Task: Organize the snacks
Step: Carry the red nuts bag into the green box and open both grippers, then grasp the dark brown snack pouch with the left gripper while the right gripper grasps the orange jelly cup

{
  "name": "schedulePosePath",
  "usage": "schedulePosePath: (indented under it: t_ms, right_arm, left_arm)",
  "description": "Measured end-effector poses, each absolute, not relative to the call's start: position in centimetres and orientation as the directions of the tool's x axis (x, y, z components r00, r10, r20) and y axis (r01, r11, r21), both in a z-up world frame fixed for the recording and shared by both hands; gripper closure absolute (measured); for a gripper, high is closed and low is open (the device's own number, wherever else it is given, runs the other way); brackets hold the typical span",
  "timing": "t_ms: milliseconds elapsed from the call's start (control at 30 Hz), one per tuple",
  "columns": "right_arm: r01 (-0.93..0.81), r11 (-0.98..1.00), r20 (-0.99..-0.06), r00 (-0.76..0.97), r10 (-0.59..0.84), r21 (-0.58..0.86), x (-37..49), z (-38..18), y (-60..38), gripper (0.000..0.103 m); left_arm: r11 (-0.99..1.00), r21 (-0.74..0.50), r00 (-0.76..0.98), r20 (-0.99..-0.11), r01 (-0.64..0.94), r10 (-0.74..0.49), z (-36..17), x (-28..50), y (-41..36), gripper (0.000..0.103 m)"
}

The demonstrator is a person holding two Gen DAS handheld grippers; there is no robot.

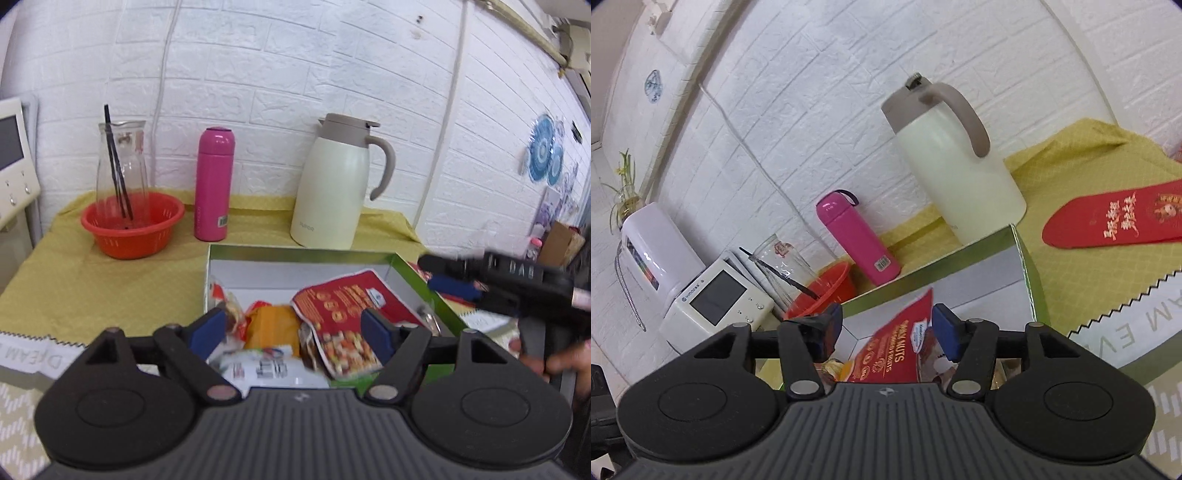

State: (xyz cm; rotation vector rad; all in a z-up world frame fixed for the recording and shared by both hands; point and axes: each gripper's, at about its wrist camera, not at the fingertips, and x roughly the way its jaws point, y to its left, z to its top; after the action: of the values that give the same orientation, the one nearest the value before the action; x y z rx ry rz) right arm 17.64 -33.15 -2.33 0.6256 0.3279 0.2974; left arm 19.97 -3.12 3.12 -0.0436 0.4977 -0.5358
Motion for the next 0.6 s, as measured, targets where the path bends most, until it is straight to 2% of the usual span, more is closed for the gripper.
schedulePosePath:
  t_ms: [67, 167, 300, 433, 533, 600]
  right_arm:
    - [-0.213, 0.789, -0.184, 0.907, 0.380, 0.577, 16.1, -1.3, -33.1, 0.010]
    - [-0.280, 0.822, -0.163, 0.900, 0.405, 0.496, 12.9, -0.1, -32.5, 0.001]
    - [-0.324, 0.883, -0.184, 0.898, 0.400, 0.339, 8.1, 0.0, -31.2, 0.000]
    - [-0.307, 0.933, -0.257, 0.902, 0.348, 0.189, 4.4, -2.0, -29.2, 0.000]
    - [-0.262, 0.963, -0.328, 0.906, 0.268, 0.066, 3.3, -3.9, -27.6, 0.000]
    - [-0.259, 0.962, -0.371, 0.888, 0.271, 0.083, 3.3, -4.8, -27.5, 0.000]
  left_arm:
    - [0.864, -0.138, 0.745, -0.452, 0.485, -0.491, 2.9, 18.1, -2.7, 0.029]
    - [0.871, -0.110, 0.755, -0.454, 0.480, -0.473, 2.2, 15.4, -1.9, 0.029]
    - [0.885, -0.099, 0.751, -0.492, 0.454, -0.440, 0.8, 12.7, -1.2, 0.029]
    - [0.909, -0.004, 0.754, -0.558, 0.417, -0.348, -1.5, 10.7, -2.0, 0.029]
    - [0.897, 0.010, 0.716, -0.606, 0.442, -0.346, -3.1, 10.1, -2.6, 0.029]
    - [0.892, -0.001, 0.695, -0.627, 0.452, -0.352, -4.0, 9.9, -2.9, 0.029]
